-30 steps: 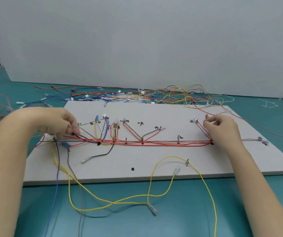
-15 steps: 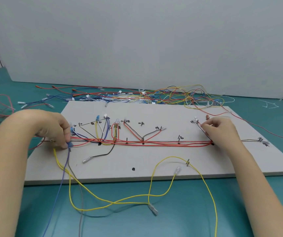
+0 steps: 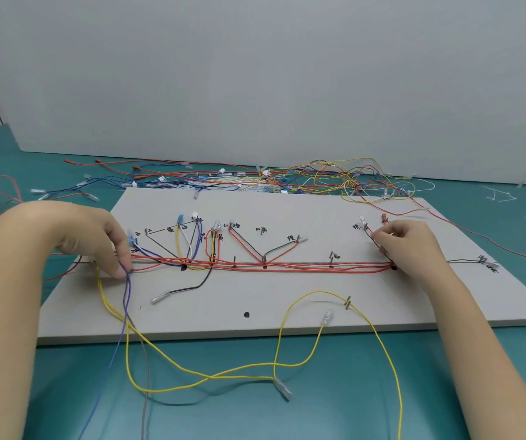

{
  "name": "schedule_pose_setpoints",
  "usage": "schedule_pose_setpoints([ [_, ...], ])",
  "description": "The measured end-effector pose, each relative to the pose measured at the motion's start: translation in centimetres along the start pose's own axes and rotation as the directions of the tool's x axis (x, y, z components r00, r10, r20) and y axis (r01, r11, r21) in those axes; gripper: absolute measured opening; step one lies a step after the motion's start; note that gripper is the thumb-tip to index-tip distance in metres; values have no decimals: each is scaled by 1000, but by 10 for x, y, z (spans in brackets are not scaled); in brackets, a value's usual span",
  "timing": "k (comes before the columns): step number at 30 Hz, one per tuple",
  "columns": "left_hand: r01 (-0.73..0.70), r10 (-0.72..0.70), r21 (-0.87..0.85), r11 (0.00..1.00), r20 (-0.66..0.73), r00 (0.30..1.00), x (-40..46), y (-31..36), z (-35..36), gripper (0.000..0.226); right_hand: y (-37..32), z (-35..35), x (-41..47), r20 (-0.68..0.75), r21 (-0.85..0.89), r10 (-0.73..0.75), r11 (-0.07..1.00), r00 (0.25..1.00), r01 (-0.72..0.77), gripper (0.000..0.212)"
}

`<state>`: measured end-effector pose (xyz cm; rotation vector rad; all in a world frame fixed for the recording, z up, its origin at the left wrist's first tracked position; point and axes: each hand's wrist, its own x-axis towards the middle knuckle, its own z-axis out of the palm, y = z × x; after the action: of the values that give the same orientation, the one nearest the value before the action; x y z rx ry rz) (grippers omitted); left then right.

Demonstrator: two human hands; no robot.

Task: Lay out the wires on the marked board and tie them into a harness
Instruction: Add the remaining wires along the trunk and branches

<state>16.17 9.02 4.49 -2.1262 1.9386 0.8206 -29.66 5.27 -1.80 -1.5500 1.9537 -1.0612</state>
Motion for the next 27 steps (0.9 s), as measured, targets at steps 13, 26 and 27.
schedule_pose_setpoints([
  [13, -582, 648, -477, 658, -34, 761, -32, 58, 7, 21, -14, 3, -8, -72, 156, -34, 987, 997, 45, 15],
  [26, -408, 325, -701, 584, -259, 910, -4, 95, 29, 43, -76, 39, -52, 281, 546, -301, 831, 911, 107, 28],
  [27, -407, 322, -702, 584, -261, 910, -4, 94, 28, 43, -84, 42, -58, 354, 565, -311, 823, 882, 63, 33],
])
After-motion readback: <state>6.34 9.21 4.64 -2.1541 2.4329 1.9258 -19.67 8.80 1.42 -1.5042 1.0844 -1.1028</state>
